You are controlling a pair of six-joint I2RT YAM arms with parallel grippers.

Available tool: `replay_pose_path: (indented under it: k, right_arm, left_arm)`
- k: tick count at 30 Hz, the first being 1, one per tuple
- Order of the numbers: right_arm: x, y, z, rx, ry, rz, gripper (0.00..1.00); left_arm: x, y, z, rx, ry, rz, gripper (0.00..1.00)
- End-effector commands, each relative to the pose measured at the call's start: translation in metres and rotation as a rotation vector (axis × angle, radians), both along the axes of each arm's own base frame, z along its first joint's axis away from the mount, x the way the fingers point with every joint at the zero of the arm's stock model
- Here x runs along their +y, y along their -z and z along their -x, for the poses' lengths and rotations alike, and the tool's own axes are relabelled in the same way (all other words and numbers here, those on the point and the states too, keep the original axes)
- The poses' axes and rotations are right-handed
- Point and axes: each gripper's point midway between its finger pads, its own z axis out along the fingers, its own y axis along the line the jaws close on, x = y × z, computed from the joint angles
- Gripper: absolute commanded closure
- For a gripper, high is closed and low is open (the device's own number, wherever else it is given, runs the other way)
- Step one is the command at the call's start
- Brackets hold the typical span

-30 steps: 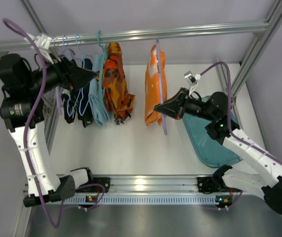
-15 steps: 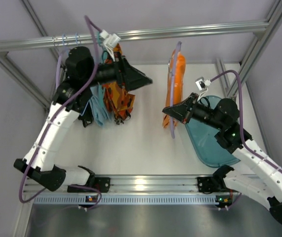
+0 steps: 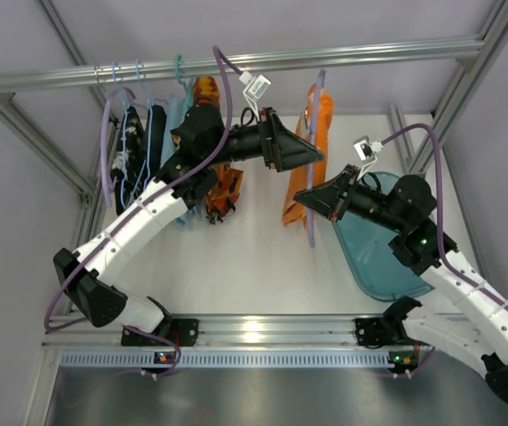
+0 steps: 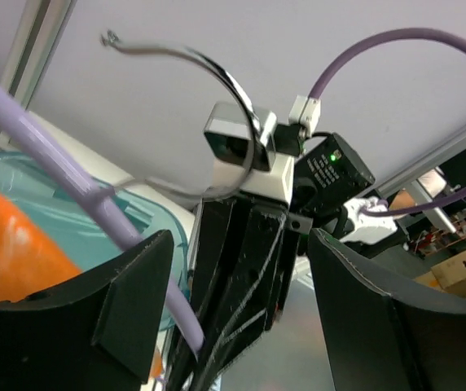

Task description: Remove the trousers from the hanger

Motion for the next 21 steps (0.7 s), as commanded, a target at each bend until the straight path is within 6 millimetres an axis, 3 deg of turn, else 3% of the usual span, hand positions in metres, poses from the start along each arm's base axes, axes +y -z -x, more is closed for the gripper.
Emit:
replay_pose_path:
  k: [1,4,7,13,16,21]
  right_arm:
    - [-0.016,-0.114,0.038,-0.419,-0.045,-0.204,1.00]
    - [-0.016,-0.117,0.036,-0.423,-0.035,-0.217,1.00]
    - [-0.019,-0.122,0.035,-0.425,-0.014,-0.228,1.00]
    - [-0.025,-0.125,0.030,-0.415,0.034,-0.238,1.00]
    - [-0.029,-0.136,0.034,-0.466,0.043,-0.255,1.00]
    - [-0.034,-0.146,0.039,-0.503,0.042,-0.270,1.00]
  left_arm:
    - [-0.012,-0.028,-0.001,-0.024,0.014,0.132,0.28]
    - [-0.015,-0.011,-0.005,0.031,-0.006,0.117,0.29]
    - [-0.010,-0.006,-0.001,0.033,-0.014,0.125,0.30]
    - [0.006,-0.034,0.018,-0.149,-0.001,0.167,0.28]
    - [0.019,-0.034,0.021,-0.205,-0.049,0.126,0.27]
    - [0.039,-0.023,-0.002,-0.145,-0.135,0.093,0.27]
